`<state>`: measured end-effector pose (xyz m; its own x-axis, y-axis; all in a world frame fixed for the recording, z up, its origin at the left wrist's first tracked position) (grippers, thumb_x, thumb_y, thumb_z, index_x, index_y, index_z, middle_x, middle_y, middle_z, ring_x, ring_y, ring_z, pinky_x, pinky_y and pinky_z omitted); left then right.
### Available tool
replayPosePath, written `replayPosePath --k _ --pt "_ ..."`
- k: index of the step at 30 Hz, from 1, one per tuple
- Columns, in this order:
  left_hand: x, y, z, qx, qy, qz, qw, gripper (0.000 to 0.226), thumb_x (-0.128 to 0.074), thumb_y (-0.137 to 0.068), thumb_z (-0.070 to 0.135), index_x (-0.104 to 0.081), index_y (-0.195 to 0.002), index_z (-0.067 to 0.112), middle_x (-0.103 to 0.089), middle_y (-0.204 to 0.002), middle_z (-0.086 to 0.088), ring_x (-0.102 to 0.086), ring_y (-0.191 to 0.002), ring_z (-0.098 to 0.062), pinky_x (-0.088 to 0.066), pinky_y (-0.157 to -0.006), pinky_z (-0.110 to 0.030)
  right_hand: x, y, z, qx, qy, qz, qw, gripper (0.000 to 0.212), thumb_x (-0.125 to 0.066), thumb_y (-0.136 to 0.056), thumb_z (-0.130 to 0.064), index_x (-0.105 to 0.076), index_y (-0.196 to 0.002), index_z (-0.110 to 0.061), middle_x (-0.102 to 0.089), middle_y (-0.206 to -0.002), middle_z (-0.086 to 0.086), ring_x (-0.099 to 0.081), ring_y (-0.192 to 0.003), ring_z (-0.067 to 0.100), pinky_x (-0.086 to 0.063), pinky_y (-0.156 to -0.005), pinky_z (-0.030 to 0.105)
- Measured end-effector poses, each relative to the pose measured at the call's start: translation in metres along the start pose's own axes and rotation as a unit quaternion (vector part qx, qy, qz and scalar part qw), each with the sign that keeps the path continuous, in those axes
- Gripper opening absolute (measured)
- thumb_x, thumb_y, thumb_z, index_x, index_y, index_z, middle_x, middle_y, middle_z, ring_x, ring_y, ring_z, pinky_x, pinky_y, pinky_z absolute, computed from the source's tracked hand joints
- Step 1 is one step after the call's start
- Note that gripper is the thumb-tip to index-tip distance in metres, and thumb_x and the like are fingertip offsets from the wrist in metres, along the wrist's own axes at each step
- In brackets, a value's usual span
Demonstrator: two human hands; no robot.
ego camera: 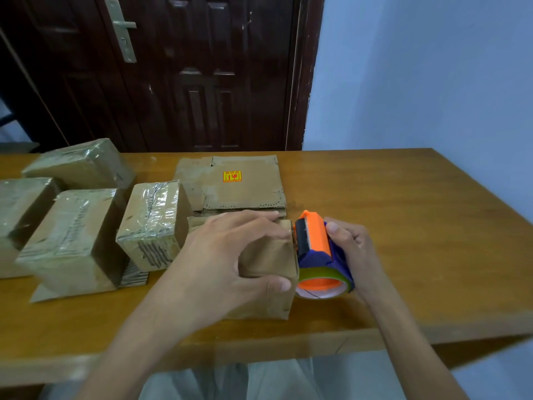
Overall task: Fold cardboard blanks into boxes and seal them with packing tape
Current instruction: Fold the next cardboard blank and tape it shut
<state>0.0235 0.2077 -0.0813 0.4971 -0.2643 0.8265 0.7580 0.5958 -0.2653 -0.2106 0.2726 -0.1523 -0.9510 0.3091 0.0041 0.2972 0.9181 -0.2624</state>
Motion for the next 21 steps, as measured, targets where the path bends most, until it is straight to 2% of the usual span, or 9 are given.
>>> replayPosePath --k 2,4,6,8,10,12,17,19,21 --pt "-0.0001 0.0010 0.0009 0.005 0.009 0.008 1.000 0.070 -0.076 -0.068 0.075 -0.045 -0.130 0.061 -0.045 -0.140 0.045 -0.039 -0.128 0.011 -0.040 -0.105 -0.032 0.0011 -0.0002 -0.0005 0.000 0.003 -0.003 1.000 0.044 -0.057 -0.093 -0.047 -0.049 -0.065 -0.012 -0.043 -0.064 0.004 -0.037 -0.059 0.018 -0.031 -0.054 0.030" --pt "-0.0006 0.0023 0.0015 -0.009 0.007 0.008 1.000 0.071 -0.076 -0.071 0.073 -0.039 -0.131 0.065 -0.041 -0.133 0.051 -0.037 -0.126 0.016 -0.037 -0.098 -0.022 0.0016 -0.0009 -0.0018 0.000 0.007 -0.008 1.000 0.042 -0.057 -0.092 -0.046 -0.048 -0.064 -0.016 -0.043 -0.062 -0.001 -0.037 -0.057 0.015 -0.032 -0.054 0.027" --pt "-0.0001 0.0033 0.0014 -0.049 -0.010 0.005 0.999 0.071 -0.068 -0.078 0.078 -0.035 -0.140 0.068 -0.037 -0.135 0.056 -0.027 -0.129 0.027 -0.030 -0.102 -0.016 0.0022 -0.0015 -0.0019 0.001 0.008 -0.013 1.000 0.044 -0.057 -0.092 -0.046 -0.050 -0.065 -0.013 -0.045 -0.061 -0.001 -0.039 -0.056 0.014 -0.034 -0.054 0.026" --pt "0.0005 0.0032 0.0008 -0.071 -0.025 -0.001 0.997 0.066 -0.057 -0.082 0.083 -0.039 -0.144 0.066 -0.036 -0.149 0.044 -0.026 -0.134 0.023 -0.031 -0.108 -0.023 0.0024 -0.0018 -0.0020 0.001 0.010 -0.016 1.000 0.047 -0.057 -0.092 -0.046 -0.051 -0.066 -0.007 -0.046 -0.062 0.002 -0.040 -0.057 0.016 -0.034 -0.055 0.028" --pt "-0.0001 0.0032 -0.0004 -0.064 -0.024 -0.005 0.998 0.055 -0.058 -0.084 0.080 -0.050 -0.136 0.063 -0.035 -0.153 0.037 -0.036 -0.136 0.005 -0.043 -0.108 -0.038 0.0015 -0.0024 -0.0037 0.003 0.015 -0.016 1.000 0.042 -0.057 -0.092 -0.046 -0.052 -0.062 -0.017 -0.047 -0.060 -0.004 -0.040 -0.055 0.012 -0.034 -0.055 0.024" --pt "-0.0002 0.0027 0.0004 -0.054 -0.011 -0.003 0.998 0.047 -0.065 -0.081 0.074 -0.055 -0.125 0.061 -0.035 -0.147 0.037 -0.042 -0.133 -0.003 -0.050 -0.103 -0.048 0.0007 -0.0022 -0.0058 0.005 0.018 -0.021 1.000 0.036 -0.056 -0.093 -0.045 -0.054 -0.060 -0.028 -0.048 -0.060 -0.011 -0.041 -0.053 0.007 -0.036 -0.055 0.017" --pt "-0.0009 0.0036 -0.0001 -0.059 0.009 0.015 0.998 0.046 -0.070 -0.075 0.070 -0.060 -0.117 0.055 -0.037 -0.143 0.038 -0.043 -0.128 0.002 -0.054 -0.098 -0.046 0.0020 -0.0003 -0.0071 0.010 0.024 -0.022 0.999 0.035 -0.055 -0.093 -0.046 -0.056 -0.061 -0.031 -0.049 -0.060 -0.012 -0.043 -0.052 0.007 -0.037 -0.054 0.018" --pt "-0.0005 0.0035 0.0004 -0.067 0.010 0.015 0.998 0.047 -0.071 -0.076 0.068 -0.058 -0.120 0.056 -0.035 -0.147 0.038 -0.043 -0.131 0.002 -0.054 -0.099 -0.047 0.0027 0.0001 -0.0073 0.009 0.027 -0.020 0.999 0.036 -0.055 -0.092 -0.047 -0.054 -0.062 -0.028 -0.049 -0.060 -0.010 -0.043 -0.053 0.009 -0.037 -0.054 0.019" --pt "0.0008 0.0027 0.0014 -0.084 0.012 0.002 0.996 0.051 -0.071 -0.080 0.065 -0.057 -0.128 0.056 -0.030 -0.156 0.036 -0.044 -0.139 -0.004 -0.054 -0.101 -0.051 0.0037 0.0007 -0.0065 0.006 0.033 -0.021 0.999 0.040 -0.055 -0.092 -0.048 -0.053 -0.063 -0.020 -0.049 -0.060 -0.006 -0.043 -0.053 0.011 -0.037 -0.054 0.021"
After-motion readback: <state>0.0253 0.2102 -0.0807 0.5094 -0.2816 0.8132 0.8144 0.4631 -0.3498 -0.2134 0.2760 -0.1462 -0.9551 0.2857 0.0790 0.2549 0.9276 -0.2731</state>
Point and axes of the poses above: each hand's wrist, its own y-axis away from the middle knuckle, its own x-axis out of the back of the hand, z = x × y, the point moved 1 cm from there along -y, towards the middle knuckle
